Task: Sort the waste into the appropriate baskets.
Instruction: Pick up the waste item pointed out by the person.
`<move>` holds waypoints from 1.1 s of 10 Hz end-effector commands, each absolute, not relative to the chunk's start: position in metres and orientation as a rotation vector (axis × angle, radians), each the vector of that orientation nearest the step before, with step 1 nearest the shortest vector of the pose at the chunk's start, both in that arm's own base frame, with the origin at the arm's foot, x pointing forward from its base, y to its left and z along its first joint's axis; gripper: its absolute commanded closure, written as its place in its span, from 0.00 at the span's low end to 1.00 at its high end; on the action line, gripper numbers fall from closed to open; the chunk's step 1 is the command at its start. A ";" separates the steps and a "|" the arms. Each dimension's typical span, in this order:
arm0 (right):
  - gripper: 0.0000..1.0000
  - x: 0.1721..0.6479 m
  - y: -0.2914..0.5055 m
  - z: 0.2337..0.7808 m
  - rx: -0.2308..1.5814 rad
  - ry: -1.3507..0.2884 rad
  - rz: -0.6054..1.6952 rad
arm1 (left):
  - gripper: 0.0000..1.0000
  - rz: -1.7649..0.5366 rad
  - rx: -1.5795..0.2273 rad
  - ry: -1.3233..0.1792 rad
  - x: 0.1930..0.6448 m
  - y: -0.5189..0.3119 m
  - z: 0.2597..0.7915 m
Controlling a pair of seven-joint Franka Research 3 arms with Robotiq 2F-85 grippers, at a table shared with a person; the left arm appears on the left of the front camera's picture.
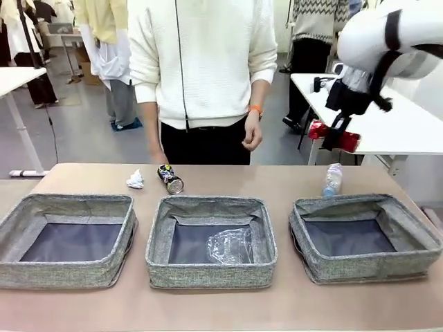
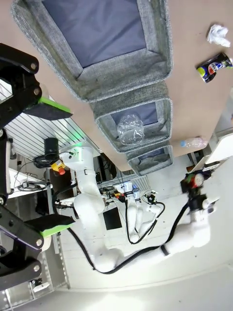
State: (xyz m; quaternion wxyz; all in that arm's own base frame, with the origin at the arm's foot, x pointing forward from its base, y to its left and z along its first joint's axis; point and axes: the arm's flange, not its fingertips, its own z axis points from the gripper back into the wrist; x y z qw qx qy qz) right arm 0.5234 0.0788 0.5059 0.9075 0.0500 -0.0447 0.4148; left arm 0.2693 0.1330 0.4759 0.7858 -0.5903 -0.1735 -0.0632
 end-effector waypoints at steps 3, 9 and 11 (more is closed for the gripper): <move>1.00 0.441 0.105 0.504 0.101 -0.048 0.470 | 0.00 -0.150 -1.292 -0.394 0.269 0.132 0.478; 1.00 0.437 0.100 0.498 0.101 -0.039 0.520 | 0.00 -0.150 -1.292 -0.394 0.269 0.132 0.478; 1.00 0.439 0.158 0.533 0.148 -0.142 0.406 | 0.00 -0.150 -1.292 -0.394 0.269 0.132 0.478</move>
